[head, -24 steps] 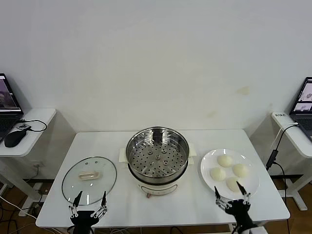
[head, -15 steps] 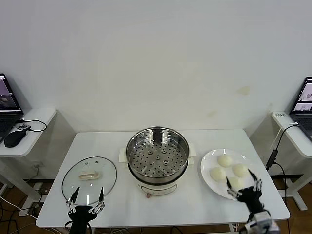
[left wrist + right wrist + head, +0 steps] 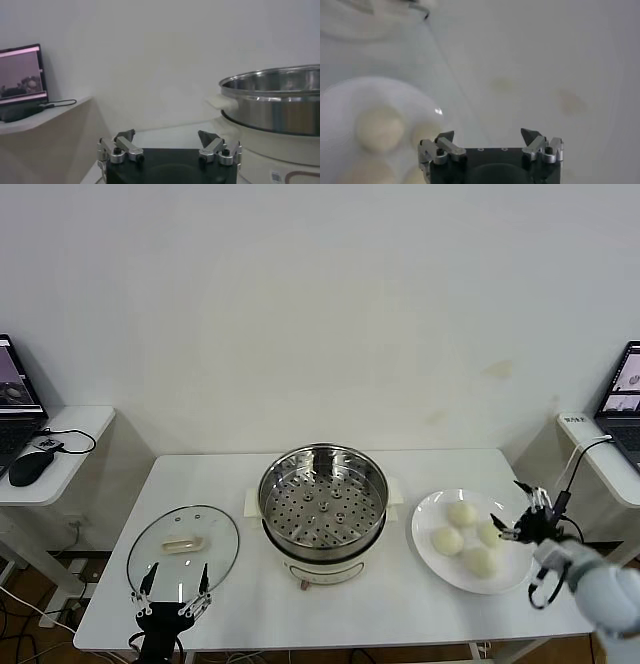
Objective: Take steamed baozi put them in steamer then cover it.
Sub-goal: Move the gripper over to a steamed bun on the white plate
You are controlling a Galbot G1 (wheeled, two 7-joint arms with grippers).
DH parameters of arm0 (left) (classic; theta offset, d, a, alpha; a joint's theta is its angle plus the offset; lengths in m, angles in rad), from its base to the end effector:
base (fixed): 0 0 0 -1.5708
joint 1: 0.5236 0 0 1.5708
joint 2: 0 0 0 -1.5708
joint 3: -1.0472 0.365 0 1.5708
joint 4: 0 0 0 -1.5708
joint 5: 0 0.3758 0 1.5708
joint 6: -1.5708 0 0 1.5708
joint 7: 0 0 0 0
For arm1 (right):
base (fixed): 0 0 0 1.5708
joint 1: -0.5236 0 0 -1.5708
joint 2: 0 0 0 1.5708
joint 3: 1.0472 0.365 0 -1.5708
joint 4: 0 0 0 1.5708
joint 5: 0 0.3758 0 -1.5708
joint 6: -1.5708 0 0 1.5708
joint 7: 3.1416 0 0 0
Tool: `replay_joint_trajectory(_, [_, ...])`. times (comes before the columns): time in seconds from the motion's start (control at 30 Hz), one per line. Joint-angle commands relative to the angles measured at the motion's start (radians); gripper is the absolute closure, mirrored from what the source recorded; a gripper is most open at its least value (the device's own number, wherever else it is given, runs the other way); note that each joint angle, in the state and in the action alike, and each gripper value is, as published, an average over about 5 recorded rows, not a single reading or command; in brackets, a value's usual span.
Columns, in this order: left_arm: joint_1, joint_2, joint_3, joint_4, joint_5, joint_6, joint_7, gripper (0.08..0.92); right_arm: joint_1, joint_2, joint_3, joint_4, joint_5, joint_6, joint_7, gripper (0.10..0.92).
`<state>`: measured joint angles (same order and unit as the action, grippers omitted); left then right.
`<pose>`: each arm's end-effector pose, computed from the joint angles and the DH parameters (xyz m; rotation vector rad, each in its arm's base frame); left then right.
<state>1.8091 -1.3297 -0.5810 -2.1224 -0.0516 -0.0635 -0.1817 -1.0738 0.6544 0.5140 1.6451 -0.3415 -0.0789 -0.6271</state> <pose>0.1216 0.0580 -0.3355 0.1188 -3.0015 -0.2767 0.3691 -0.2653 -0.2179 0.7008 -2.1635 1.5651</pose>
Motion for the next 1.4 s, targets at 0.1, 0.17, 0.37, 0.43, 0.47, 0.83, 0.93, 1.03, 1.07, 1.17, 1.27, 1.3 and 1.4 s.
replay_joint_trajectory(0.1, [-0.004, 0.002, -0.012, 0.001, 0.006, 0.003, 0.0, 0.177, 0.377, -0.204, -0.318, -0.219, 0.02, 0.023, -0.303, 0.203])
replay_joint_trajectory(0.17, [-0.003, 0.003, -0.019, 0.0, 0.005, 0.003, -0.001, 0.177, 0.488, -0.199, -0.444, -0.277, 0.034, 0.043, -0.339, 0.202])
replay_joint_trajectory(0.37, [-0.003, 0.003, -0.033, 0.005, 0.005, 0.001, -0.002, 0.177, 0.781, -0.134, -0.779, -0.41, 0.027, 0.127, -0.391, 0.203])
replay_joint_trajectory(0.43, [-0.005, 0.001, -0.036, 0.009, 0.004, -0.001, -0.002, 0.177, 0.841, -0.099, -0.852, -0.444, 0.021, 0.148, -0.4, 0.202])
replay_joint_trajectory(0.47, [-0.006, 0.0, -0.038, 0.01, 0.003, -0.001, -0.003, 0.177, 0.865, -0.083, -0.88, -0.459, 0.02, 0.154, -0.404, 0.202])
replay_joint_trajectory(0.83, [-0.016, 0.006, -0.056, 0.02, -0.01, 0.0, -0.002, 0.177, 0.941, 0.086, -1.022, -0.614, -0.015, 0.167, -0.417, 0.203])
replay_joint_trajectory(0.93, [-0.017, 0.006, -0.057, 0.022, -0.011, 0.0, -0.002, 0.177, 0.936, 0.12, -1.026, -0.642, -0.023, 0.166, -0.409, 0.203])
replay_joint_trajectory(1.03, [-0.018, 0.006, -0.061, 0.022, -0.013, -0.001, -0.002, 0.177, 0.93, 0.152, -1.023, -0.68, -0.049, 0.169, -0.398, 0.202])
replay_joint_trajectory(1.07, [-0.017, 0.007, -0.064, 0.021, -0.013, -0.001, -0.002, 0.177, 0.929, 0.163, -1.019, -0.695, -0.06, 0.172, -0.393, 0.202])
replay_joint_trajectory(1.17, [-0.015, 0.008, -0.069, 0.018, -0.015, -0.002, -0.001, 0.177, 0.929, 0.19, -1.005, -0.736, -0.078, 0.178, -0.379, 0.203])
replay_joint_trajectory(1.27, [-0.013, 0.007, -0.073, 0.015, -0.015, -0.004, -0.002, 0.177, 0.933, 0.213, -0.994, -0.771, -0.092, 0.183, -0.372, 0.203])
replay_joint_trajectory(1.3, [-0.013, 0.006, -0.075, 0.015, -0.015, -0.004, -0.002, 0.177, 0.934, 0.218, -0.992, -0.779, -0.097, 0.183, -0.372, 0.204])
replay_joint_trajectory(1.4, [-0.012, 0.005, -0.077, 0.015, -0.015, -0.005, -0.003, 0.177, 0.936, 0.231, -0.992, -0.795, -0.107, 0.184, -0.373, 0.217])
